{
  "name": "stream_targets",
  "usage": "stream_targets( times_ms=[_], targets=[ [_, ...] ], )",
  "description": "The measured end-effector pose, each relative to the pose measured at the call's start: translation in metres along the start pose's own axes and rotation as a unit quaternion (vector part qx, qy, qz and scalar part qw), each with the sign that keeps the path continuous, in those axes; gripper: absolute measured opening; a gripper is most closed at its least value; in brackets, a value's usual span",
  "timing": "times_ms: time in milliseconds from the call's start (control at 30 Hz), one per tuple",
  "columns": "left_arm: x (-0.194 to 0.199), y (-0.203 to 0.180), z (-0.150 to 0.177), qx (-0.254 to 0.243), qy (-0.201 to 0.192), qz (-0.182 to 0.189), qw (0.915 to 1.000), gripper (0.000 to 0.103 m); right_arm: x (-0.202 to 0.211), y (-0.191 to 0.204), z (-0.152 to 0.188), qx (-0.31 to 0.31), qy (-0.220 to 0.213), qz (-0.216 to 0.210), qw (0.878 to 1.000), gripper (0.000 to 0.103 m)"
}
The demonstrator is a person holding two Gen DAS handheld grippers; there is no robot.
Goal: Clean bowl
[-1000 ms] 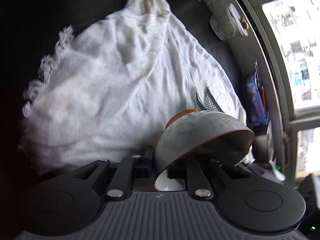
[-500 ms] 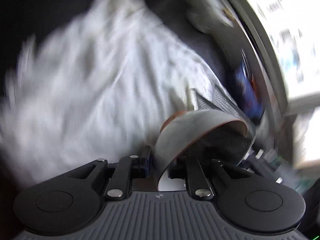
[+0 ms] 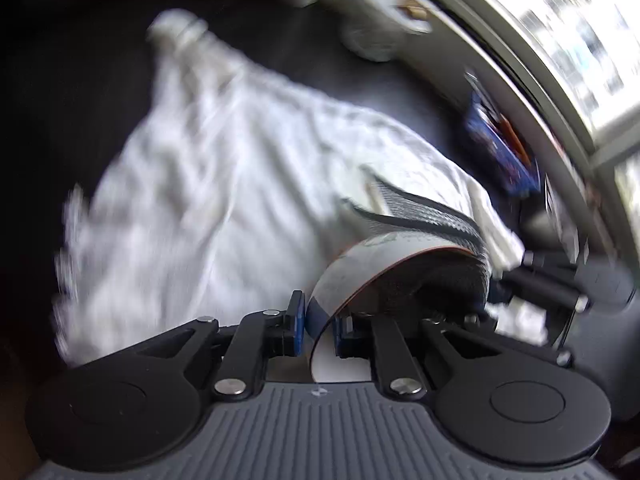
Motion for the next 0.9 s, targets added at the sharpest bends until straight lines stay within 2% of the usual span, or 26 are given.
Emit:
stream_targets(
  times_ms=[133,333,567,700,800,833,867,900],
  targets=[
    [-0.003,0.013,0.007,0.077,0.005,0.006,0.9970,0.013,-0.004,0.004,0.003,-0.021,-0.002,-0.004,1.000,0.017],
    [-0.010,0.034,0.022,0.204,0.024,0.020,0.9786,0.013,-0.004,0.010,0.006,-0.040,-0.003,-0.009,0.999,0.018],
    [-0.013,0.039,0.027,0.275,0.033,0.035,0.9603,0.014,-0.002,0.011,0.007,-0.051,-0.007,-0.005,0.999,0.019],
    [-0.019,0.032,0.030,0.295,0.047,0.052,0.9530,0.014,0.002,0.006,0.005,-0.048,-0.013,0.004,0.999,0.019],
    [-0.023,0.023,0.029,0.269,0.051,0.054,0.9604,0.014,0.006,0.001,0.004,-0.038,-0.014,0.014,0.999,0.018],
    [-0.022,0.019,0.026,0.237,0.047,0.050,0.9691,0.014,0.006,-0.001,0.004,-0.042,-0.014,0.013,0.999,0.018],
    [-0.019,0.017,0.023,0.214,0.045,0.045,0.9747,0.014,0.006,-0.004,0.005,-0.061,-0.011,0.004,0.998,0.018],
    [-0.017,0.018,0.021,0.215,0.044,0.043,0.9747,0.014,0.007,-0.008,0.006,-0.086,-0.010,-0.006,0.996,0.018]
  ],
)
Point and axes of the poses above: each gripper's, at about its wrist camera, not at the fingertips, and x roughly against the way its jaws point, y to its left, z to its underside, the point moved 10 cm from there along -x, roughly the way its jaws point, and after that the axes turned 14 degrees about -y, right-handed, at the moved point
